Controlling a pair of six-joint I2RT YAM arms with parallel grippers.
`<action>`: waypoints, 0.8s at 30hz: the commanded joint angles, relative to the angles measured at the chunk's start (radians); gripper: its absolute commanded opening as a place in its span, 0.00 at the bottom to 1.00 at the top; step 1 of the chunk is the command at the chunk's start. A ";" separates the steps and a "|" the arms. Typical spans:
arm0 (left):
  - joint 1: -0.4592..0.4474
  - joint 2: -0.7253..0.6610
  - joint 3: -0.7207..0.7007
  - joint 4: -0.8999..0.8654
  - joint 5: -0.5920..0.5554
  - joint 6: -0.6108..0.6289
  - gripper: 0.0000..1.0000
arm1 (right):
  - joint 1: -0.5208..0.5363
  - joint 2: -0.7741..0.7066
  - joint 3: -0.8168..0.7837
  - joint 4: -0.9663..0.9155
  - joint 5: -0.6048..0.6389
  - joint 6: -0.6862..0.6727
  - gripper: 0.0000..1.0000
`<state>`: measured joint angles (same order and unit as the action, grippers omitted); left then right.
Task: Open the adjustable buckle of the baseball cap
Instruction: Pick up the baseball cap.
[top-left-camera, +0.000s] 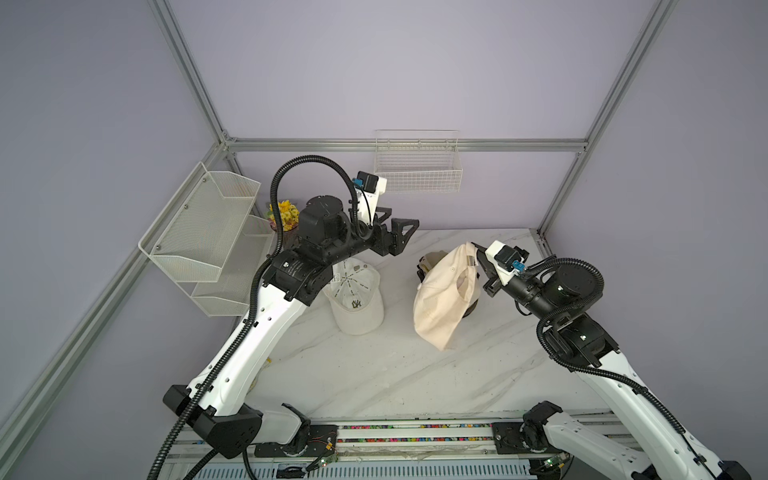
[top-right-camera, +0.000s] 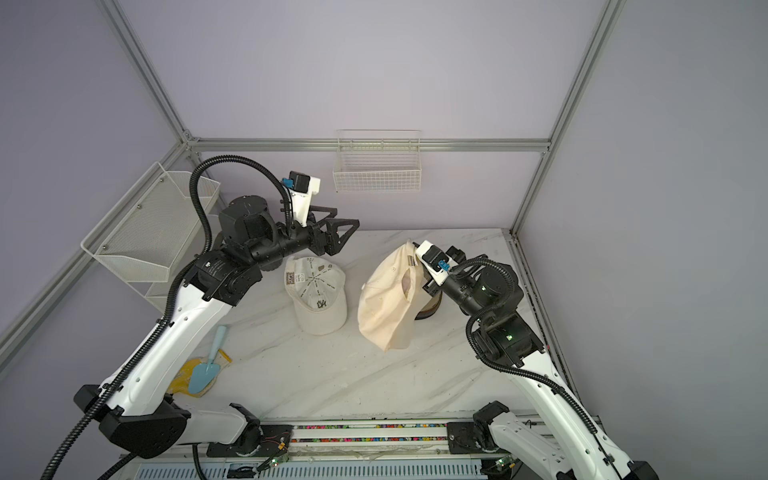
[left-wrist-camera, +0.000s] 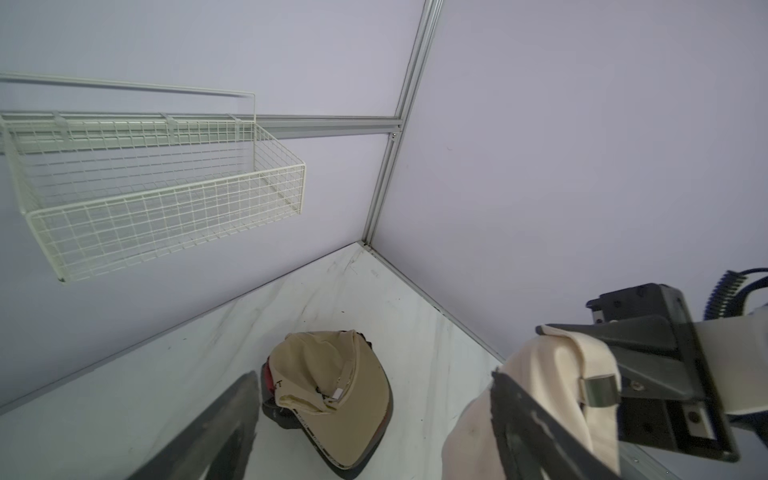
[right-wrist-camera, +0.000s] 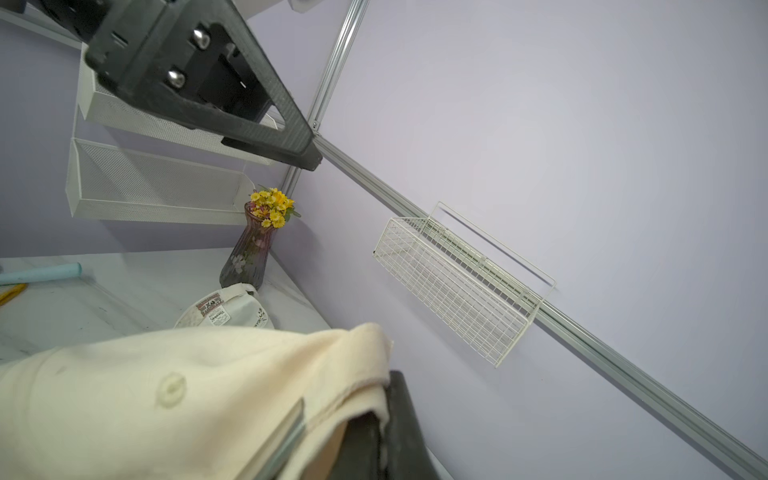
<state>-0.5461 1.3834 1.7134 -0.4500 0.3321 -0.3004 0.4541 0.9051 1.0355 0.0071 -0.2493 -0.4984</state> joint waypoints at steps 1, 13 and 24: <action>-0.046 0.081 0.052 -0.022 0.116 -0.069 0.82 | 0.033 0.005 0.009 0.028 0.040 -0.016 0.00; -0.080 0.220 0.263 -0.038 0.282 -0.105 0.70 | 0.083 0.024 -0.020 0.040 0.031 -0.038 0.00; -0.095 0.195 0.309 -0.099 0.301 -0.084 0.39 | 0.097 0.053 -0.019 0.042 0.054 -0.028 0.00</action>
<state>-0.6312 1.6138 1.9617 -0.5194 0.6041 -0.4011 0.5419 0.9619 1.0088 0.0078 -0.2073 -0.5285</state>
